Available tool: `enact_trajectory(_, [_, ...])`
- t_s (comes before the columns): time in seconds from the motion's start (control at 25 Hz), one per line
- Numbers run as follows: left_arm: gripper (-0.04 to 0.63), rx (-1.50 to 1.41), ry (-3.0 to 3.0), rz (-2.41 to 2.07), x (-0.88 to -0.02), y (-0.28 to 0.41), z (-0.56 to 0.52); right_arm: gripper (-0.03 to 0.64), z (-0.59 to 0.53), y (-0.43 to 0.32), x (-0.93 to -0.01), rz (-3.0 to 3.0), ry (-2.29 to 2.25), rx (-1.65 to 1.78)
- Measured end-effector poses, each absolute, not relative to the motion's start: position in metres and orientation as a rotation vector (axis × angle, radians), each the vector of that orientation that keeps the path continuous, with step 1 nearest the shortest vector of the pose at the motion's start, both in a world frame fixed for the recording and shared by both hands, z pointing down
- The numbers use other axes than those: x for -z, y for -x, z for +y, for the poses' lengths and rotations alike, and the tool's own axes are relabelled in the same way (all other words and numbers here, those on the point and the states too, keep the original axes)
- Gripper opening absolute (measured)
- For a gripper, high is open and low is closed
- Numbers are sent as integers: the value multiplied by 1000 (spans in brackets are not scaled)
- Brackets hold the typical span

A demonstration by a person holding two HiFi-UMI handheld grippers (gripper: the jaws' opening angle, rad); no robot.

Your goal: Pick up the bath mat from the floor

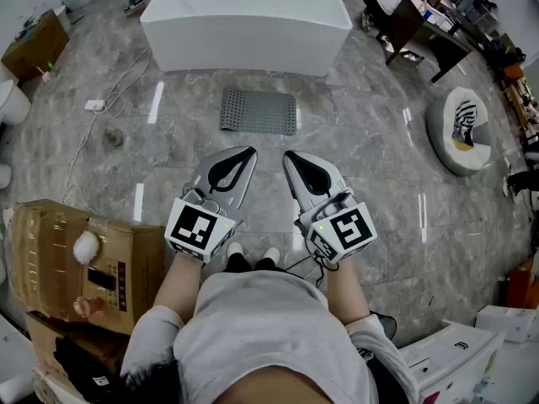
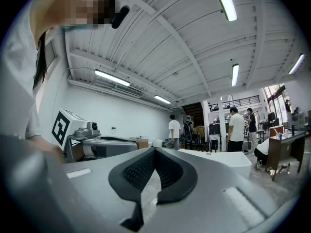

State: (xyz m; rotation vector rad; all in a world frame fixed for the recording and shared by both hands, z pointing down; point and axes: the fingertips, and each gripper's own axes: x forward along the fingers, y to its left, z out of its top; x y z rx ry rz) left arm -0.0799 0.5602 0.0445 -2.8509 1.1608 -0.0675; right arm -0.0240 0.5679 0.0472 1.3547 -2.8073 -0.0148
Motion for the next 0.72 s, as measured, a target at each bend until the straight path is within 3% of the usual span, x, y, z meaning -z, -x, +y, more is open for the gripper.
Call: enact_trajectory(0.72, [0, 52, 2863, 1156, -49, 89, 532, -2, 545, 38, -58, -2784, -1340, 2])
